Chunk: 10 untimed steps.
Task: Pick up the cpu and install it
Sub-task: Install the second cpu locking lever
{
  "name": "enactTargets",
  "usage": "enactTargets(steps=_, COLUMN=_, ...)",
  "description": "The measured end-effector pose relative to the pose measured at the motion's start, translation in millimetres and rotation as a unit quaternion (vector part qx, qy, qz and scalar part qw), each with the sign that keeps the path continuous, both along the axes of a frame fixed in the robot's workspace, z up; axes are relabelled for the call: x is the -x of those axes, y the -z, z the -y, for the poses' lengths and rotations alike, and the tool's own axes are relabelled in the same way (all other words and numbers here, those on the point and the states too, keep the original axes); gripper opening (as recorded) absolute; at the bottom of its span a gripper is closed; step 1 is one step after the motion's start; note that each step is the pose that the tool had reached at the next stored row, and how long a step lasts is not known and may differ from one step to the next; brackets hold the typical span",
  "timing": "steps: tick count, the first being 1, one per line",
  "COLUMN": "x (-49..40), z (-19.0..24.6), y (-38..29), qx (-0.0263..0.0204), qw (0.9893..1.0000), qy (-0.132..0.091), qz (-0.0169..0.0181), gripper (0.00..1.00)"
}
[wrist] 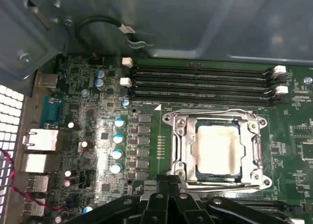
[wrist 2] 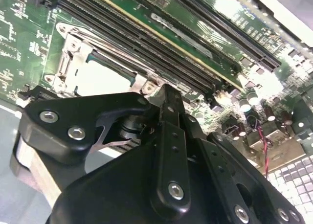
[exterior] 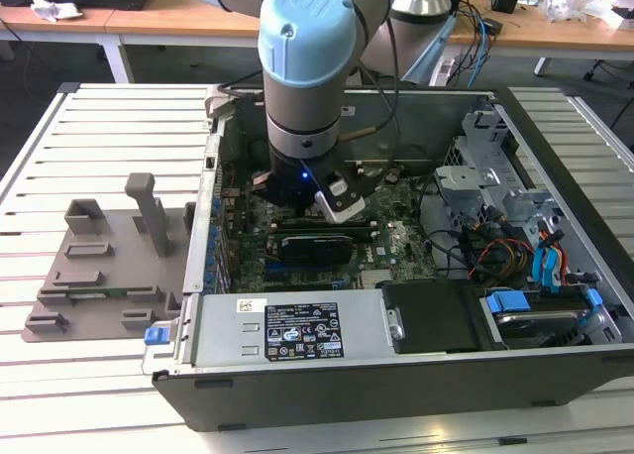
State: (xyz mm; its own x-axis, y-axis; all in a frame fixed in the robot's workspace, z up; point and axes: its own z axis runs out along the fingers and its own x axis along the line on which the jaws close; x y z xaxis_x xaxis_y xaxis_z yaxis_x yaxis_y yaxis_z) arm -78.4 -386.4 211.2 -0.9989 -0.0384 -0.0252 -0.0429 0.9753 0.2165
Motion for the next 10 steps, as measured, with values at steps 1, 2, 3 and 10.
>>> enactTargets(steps=1, x=-1.9, z=-0.9, y=-0.1, qx=0.0010, qw=1.0000, qy=0.000, qz=0.0000, gripper=0.11)
enactTargets(steps=2, x=-4.1, z=-2.0, y=-0.2, qx=0.0024, qw=1.0000, qy=0.000, qz=-0.0001, gripper=0.11)
enactTargets(steps=3, x=-5.3, z=-2.7, y=-0.2, qx=0.0032, qw=1.0000, qy=0.000, qz=0.0000, gripper=0.11)
enactTargets(steps=10, x=-20.5, z=-12.5, y=-0.1, qx=0.0239, qw=0.9997, qy=0.000, qz=-0.0007, gripper=0.11)
